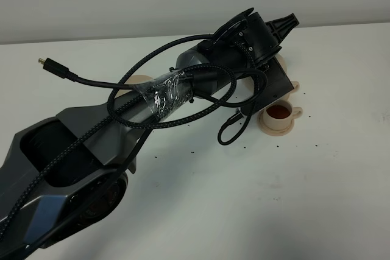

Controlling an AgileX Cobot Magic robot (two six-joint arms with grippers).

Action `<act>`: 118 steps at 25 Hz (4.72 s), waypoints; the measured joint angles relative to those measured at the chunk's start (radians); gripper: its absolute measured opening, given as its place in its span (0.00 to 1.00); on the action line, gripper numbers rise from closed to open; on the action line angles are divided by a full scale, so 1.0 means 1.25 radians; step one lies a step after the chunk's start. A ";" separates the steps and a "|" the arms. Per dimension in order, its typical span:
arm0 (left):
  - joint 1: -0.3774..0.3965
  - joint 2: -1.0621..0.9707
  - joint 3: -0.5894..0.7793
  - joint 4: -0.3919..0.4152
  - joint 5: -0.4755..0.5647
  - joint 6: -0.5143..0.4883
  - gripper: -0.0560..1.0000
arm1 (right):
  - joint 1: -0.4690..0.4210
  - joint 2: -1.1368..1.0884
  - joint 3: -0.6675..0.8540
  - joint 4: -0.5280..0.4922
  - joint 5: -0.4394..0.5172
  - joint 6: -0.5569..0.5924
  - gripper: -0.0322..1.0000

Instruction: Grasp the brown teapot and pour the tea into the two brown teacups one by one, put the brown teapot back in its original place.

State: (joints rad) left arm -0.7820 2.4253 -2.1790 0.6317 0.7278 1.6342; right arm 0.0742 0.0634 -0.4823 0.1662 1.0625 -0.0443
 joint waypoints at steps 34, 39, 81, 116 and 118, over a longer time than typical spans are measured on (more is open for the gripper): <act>0.000 0.000 0.000 0.000 -0.024 0.007 0.17 | 0.000 0.000 0.000 0.000 0.000 -0.001 0.37; 0.000 0.000 0.000 0.000 -0.031 0.032 0.17 | 0.000 0.000 0.000 0.000 0.000 -0.001 0.37; 0.000 0.000 0.000 -0.035 -0.037 0.092 0.17 | 0.000 0.000 0.000 0.000 0.000 0.000 0.37; 0.151 -0.098 0.012 -0.562 0.372 -0.890 0.17 | 0.000 0.000 0.000 0.000 0.000 -0.001 0.37; 0.160 -0.099 0.038 -0.562 0.372 -0.899 0.17 | 0.000 0.000 0.000 0.000 0.000 -0.001 0.37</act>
State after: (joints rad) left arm -0.5825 2.3018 -2.1318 -0.0703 1.1931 0.5108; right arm 0.0742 0.0634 -0.4823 0.1662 1.0625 -0.0454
